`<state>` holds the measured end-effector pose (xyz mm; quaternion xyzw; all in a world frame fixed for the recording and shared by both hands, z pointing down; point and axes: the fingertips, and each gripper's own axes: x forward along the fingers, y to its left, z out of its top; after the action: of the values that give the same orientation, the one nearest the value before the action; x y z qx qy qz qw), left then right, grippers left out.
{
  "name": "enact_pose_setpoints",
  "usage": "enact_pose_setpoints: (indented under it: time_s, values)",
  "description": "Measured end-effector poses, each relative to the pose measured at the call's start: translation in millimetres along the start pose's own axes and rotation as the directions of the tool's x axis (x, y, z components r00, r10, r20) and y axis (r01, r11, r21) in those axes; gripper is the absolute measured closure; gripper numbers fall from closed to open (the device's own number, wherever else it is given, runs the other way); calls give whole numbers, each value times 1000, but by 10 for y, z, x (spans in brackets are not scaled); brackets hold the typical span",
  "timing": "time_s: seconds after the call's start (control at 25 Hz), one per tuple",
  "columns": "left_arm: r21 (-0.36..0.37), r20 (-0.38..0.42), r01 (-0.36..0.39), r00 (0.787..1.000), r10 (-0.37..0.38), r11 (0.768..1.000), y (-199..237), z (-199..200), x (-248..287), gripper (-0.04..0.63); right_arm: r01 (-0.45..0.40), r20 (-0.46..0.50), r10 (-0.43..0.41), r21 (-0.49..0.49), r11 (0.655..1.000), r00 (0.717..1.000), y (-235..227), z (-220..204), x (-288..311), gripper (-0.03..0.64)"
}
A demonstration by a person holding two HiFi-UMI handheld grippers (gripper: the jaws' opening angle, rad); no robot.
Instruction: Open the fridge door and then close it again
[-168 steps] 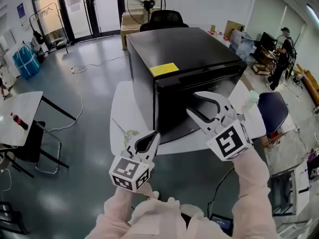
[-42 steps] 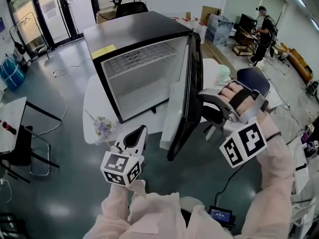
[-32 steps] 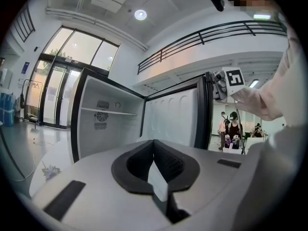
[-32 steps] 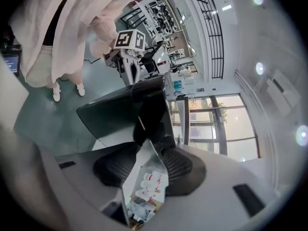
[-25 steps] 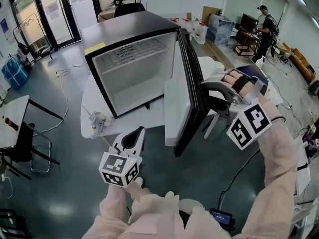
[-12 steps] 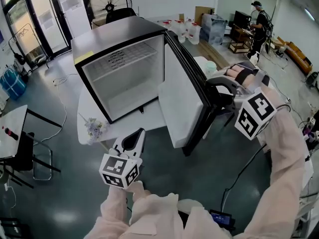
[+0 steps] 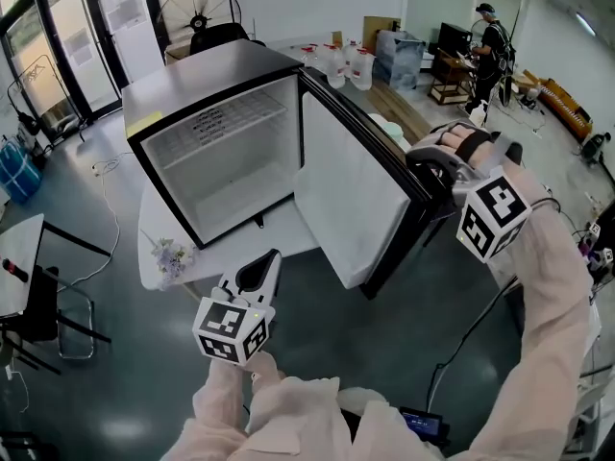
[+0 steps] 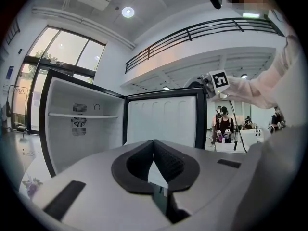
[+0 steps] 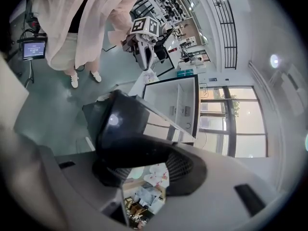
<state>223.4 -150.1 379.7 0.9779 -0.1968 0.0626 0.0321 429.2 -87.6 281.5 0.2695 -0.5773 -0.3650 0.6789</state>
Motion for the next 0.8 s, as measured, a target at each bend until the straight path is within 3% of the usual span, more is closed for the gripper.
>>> enact_pose_setpoints:
  time_s: [0.8]
  values:
    - [7, -24, 40, 999, -40, 999, -89, -108, 600, 584, 13, 38, -10, -56, 998, 999, 147, -381, 121, 442]
